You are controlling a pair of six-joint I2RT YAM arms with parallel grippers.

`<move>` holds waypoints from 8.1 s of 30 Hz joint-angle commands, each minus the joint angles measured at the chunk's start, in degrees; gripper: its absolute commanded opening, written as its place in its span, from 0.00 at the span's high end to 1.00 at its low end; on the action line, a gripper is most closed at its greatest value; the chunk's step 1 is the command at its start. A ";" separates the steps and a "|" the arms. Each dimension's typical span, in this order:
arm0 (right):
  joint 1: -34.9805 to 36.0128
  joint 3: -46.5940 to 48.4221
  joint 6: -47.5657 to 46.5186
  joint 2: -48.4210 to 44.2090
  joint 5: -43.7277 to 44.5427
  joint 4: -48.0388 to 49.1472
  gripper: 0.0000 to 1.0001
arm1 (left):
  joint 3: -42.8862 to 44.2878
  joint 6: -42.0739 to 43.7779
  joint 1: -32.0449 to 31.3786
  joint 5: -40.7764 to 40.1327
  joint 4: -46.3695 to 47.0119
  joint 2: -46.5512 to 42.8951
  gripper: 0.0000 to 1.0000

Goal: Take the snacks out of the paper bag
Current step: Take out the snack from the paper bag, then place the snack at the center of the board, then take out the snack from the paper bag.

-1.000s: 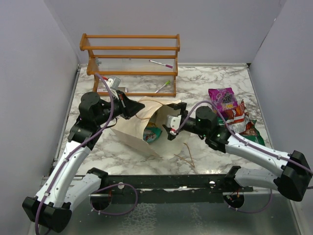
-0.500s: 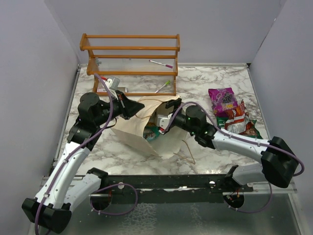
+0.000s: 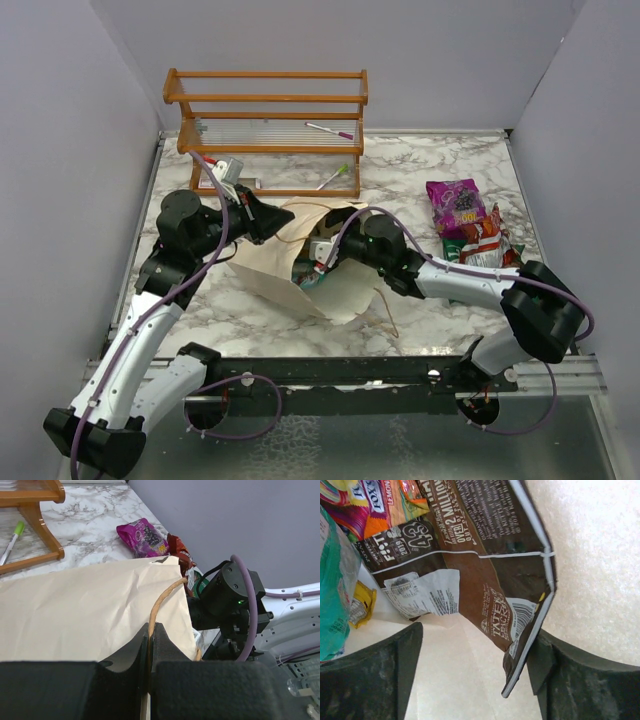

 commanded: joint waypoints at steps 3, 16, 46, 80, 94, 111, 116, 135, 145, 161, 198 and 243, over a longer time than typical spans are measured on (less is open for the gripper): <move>0.24 1.16 3.78 0.79 -5.88 -1.83 0.32 | 1.45 0.75 0.30 -1.18 -0.47 -1.41 1.00; 0.38 2.55 8.00 0.89 -9.99 -0.75 0.64 | 1.83 1.48 0.34 -1.33 -0.82 -1.05 1.00; 1.41 -0.45 40.15 -26.08 -6.22 -10.18 0.99 | 2.36 0.76 0.28 -12.69 -6.83 -2.02 1.00; 1.39 21.33 35.10 -42.30 26.66 -22.84 0.99 | 3.33 2.52 0.28 -14.78 -9.45 -0.92 1.00; -5.83 19.86 24.25 -24.13 46.14 -2.28 0.99 | 4.61 2.92 0.31 -15.31 -10.66 -1.18 1.00; -45.29 25.09 56.57 -7.87 36.75 -20.88 0.99 | 4.51 4.35 0.36 -13.63 -9.51 -0.57 1.00; -50.81 24.56 51.44 -7.47 40.19 -18.19 0.99 | 3.53 3.68 0.35 -12.18 -8.58 -0.61 1.00; -49.76 -8.22 76.01 -22.49 0.65 -22.71 0.99 | 2.12 2.85 0.35 -10.44 -8.42 -2.22 1.00; -49.76 -19.96 88.49 -16.79 -20.56 -7.76 0.95 | 2.55 3.81 0.35 -12.41 -10.00 -2.09 1.00; -49.76 -0.43 77.89 -21.23 -4.44 -39.48 0.00 | 0.34 4.57 0.39 -9.14 -5.29 -3.11 1.00; -19.48 -0.81 76.51 -38.51 -35.87 -28.70 0.01 | -24.12 -3.18 -0.14 20.69 27.04 -7.13 1.00; 28.56 -7.89 19.69 -23.67 -1.69 -16.55 0.26 | -19.63 8.43 -0.32 4.77 10.43 -13.68 1.00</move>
